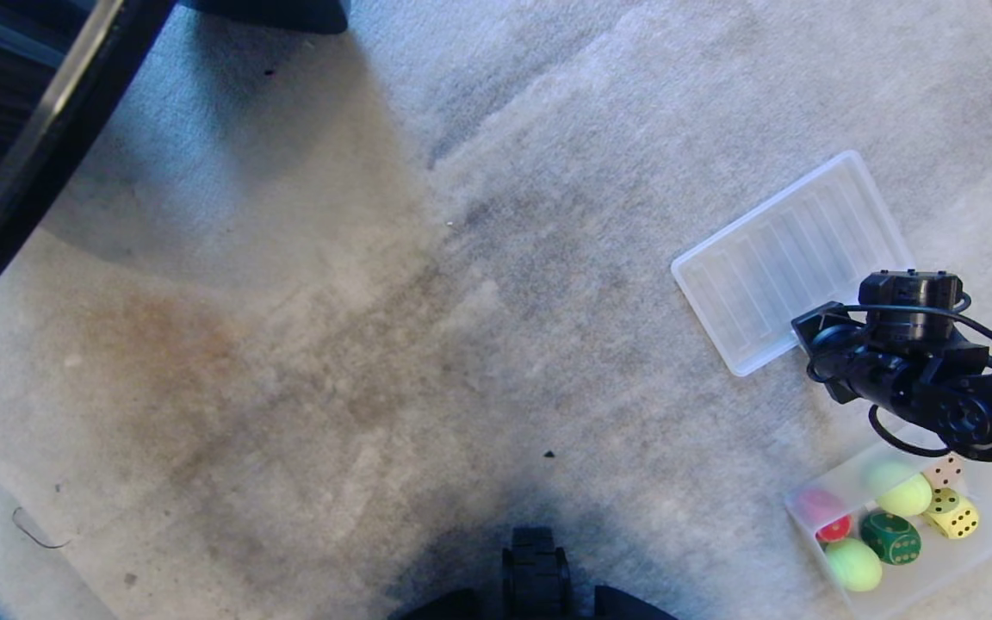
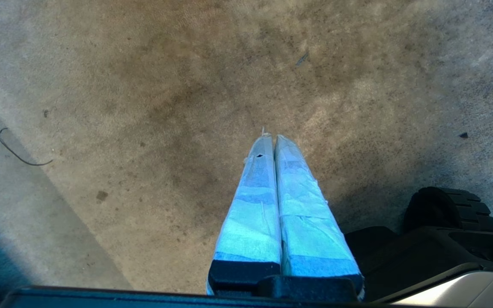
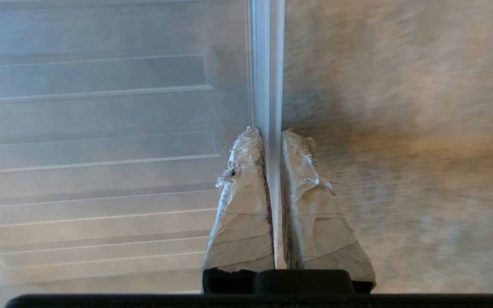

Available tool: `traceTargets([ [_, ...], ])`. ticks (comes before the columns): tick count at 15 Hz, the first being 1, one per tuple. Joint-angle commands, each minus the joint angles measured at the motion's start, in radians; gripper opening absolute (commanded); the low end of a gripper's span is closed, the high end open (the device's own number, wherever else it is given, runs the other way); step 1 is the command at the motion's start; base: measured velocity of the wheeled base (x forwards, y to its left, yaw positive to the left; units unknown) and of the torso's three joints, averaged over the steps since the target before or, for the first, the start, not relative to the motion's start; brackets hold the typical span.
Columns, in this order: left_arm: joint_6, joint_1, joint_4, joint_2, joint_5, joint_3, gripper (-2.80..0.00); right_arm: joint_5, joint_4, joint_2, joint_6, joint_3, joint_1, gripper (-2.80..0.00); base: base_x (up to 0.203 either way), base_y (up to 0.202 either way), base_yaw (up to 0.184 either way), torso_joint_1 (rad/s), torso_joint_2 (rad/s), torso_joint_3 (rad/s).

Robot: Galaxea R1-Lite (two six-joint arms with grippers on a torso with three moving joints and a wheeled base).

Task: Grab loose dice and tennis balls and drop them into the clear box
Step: Close the lid

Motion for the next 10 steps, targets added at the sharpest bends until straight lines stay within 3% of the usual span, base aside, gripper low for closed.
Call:
traceTargets([
  [1, -0.001, 0.0, 0.0, 0.0, 0.0, 0.0, -2.8, 0.003, -0.016, -0.052, 0.004, 0.012, 0.002, -2.8, 0.0, 0.0, 0.0, 0.0, 0.0, 0.0],
  [4, -0.001, 0.0, 0.0, 0.0, 0.0, 0.0, -2.8, 0.01, -0.016, -0.118, -0.047, 0.058, 0.007, -2.8, 0.0, 0.0, 0.0, 0.0, 0.0, 0.0],
  [10, -0.001, 0.0, 0.0, 0.0, 0.0, 0.0, -2.8, 0.025, -0.015, -0.211, -0.065, 0.141, 0.031, -2.8, 0.0, 0.0, 0.0, 0.0, 0.0, 0.0],
])
